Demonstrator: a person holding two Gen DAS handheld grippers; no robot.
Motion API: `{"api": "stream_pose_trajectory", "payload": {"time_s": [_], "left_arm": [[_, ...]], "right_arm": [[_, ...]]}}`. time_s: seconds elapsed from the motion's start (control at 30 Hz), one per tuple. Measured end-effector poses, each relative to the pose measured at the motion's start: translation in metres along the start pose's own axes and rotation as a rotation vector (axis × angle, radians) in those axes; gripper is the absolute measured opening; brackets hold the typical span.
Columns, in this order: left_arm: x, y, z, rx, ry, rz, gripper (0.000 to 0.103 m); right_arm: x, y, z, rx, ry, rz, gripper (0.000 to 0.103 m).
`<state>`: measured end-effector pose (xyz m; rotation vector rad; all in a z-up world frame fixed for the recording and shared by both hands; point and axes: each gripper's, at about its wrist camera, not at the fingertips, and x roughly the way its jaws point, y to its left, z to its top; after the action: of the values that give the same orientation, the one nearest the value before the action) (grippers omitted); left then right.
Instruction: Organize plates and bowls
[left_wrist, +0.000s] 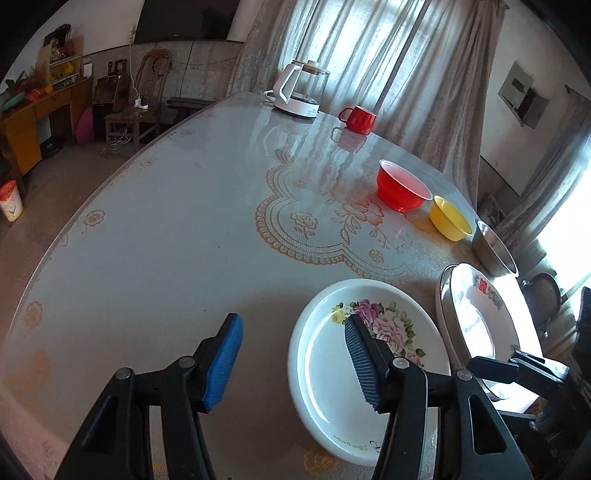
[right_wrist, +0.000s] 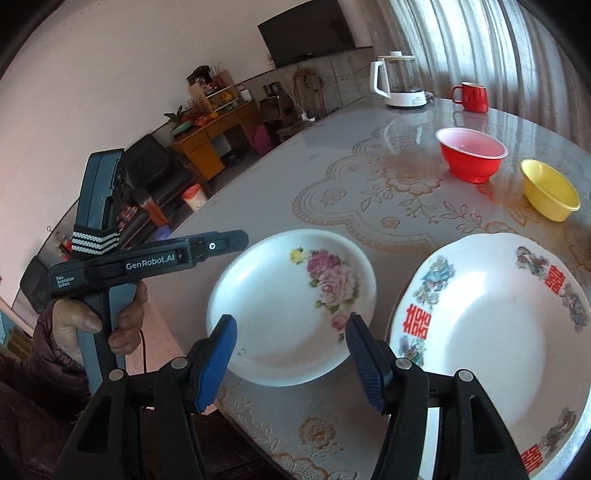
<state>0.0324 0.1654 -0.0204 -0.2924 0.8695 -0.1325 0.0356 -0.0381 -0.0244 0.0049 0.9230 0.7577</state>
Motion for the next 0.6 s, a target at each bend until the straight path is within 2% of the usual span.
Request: {"api": "stream_pose_trajectory", "payload": {"time_s": [0.2, 0.43, 0.6], "left_arm": [[0.007, -0.004, -0.003, 0.028, 0.013, -0.019, 0.058], [0.021, -0.014, -0.005, 0.070, 0.045, -0.031, 0.058], [0.030, -0.017, -0.009, 0.082, 0.074, -0.050, 0.049]], "right_arm": [[0.008, -0.005, -0.011, 0.042, 0.071, 0.035, 0.062], [0.024, -0.003, -0.018, 0.028, 0.136, -0.022, 0.062], [0.029, -0.001, -0.013, 0.015, 0.147, -0.048, 0.069]]}}
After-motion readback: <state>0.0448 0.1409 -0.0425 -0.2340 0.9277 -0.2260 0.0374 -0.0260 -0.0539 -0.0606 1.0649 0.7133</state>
